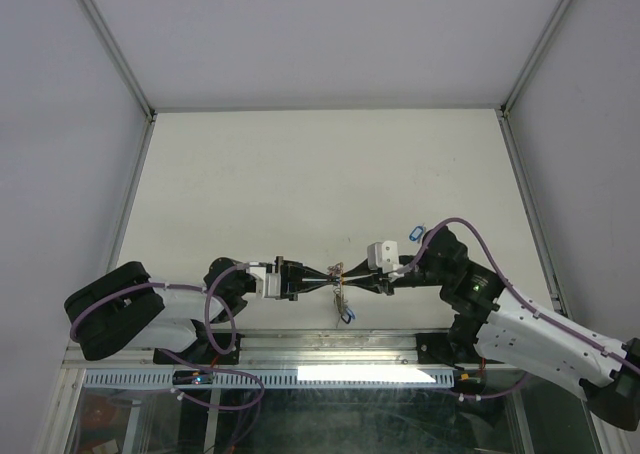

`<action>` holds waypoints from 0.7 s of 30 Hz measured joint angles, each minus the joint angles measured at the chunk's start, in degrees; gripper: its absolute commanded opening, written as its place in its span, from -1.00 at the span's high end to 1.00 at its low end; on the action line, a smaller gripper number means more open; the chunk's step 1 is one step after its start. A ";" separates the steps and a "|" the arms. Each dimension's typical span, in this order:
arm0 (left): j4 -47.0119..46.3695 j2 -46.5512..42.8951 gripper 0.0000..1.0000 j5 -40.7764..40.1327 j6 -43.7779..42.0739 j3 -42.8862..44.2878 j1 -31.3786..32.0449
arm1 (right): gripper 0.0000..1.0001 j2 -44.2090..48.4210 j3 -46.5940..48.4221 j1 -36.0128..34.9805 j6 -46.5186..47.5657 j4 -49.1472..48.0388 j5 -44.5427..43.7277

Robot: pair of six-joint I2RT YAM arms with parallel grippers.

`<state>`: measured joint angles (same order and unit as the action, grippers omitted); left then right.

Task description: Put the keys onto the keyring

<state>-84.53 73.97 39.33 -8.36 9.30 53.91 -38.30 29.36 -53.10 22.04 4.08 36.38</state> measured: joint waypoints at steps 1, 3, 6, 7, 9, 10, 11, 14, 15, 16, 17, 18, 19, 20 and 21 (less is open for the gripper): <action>0.00 0.07 1.00 0.00 0.00 0.00 0.00 | 0.62 -0.15 0.00 0.00 -0.07 -0.17 0.15; -0.02 0.31 1.00 -0.04 0.00 0.00 -0.02 | 0.62 -0.33 0.00 0.00 -0.13 -0.37 0.37; -0.02 0.74 1.00 -0.20 0.02 0.04 -0.02 | 0.62 -0.42 0.00 0.00 -0.31 -0.57 0.70; -0.02 0.90 1.00 -0.20 0.00 0.11 -0.02 | 0.62 -0.42 0.00 0.00 -0.44 -0.74 0.87; -0.02 0.94 1.00 -0.22 0.02 0.22 -0.02 | 0.63 -0.44 0.00 0.04 -0.61 -0.87 1.07; -0.02 0.96 1.00 -0.24 0.02 0.22 -0.02 | 0.64 -0.52 0.00 0.04 -0.72 -0.87 1.14; -0.02 0.98 1.00 -0.22 0.02 0.22 -0.02 | 0.65 -0.59 0.00 0.04 -0.74 -0.90 1.20; -0.02 1.01 1.00 -0.17 0.04 0.22 -0.24 | 0.72 -0.98 0.07 0.13 -0.83 -1.07 1.20; -0.02 1.01 1.00 -0.17 0.07 0.22 -0.37 | 0.76 -1.18 0.15 0.17 -0.85 -1.22 1.18; -0.02 1.01 1.00 -0.20 0.07 0.22 -0.39 | 0.80 -1.40 0.28 0.26 -0.92 -1.22 1.20; -0.02 1.01 1.00 -0.20 0.07 0.22 -0.39 | 0.85 -1.60 0.31 0.37 -0.96 -1.25 1.22; 0.00 1.01 1.00 -0.22 0.09 0.22 -0.39 | 0.89 -1.79 0.31 0.42 -0.96 -1.25 1.22; -0.02 1.01 1.00 -0.22 0.09 0.22 -0.39 | 0.98 -1.90 0.31 0.42 -0.96 -1.25 1.31; 0.00 1.01 1.00 -0.26 0.15 0.22 -0.39 | 1.00 -1.92 0.31 0.42 -0.96 -1.22 1.42; -0.02 1.01 1.00 -0.28 0.22 0.22 -0.39 | 1.00 -1.95 0.31 0.42 -0.92 -1.22 1.44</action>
<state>-84.55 74.98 39.05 -8.14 9.52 53.52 -40.25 29.67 -52.69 21.12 2.85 37.82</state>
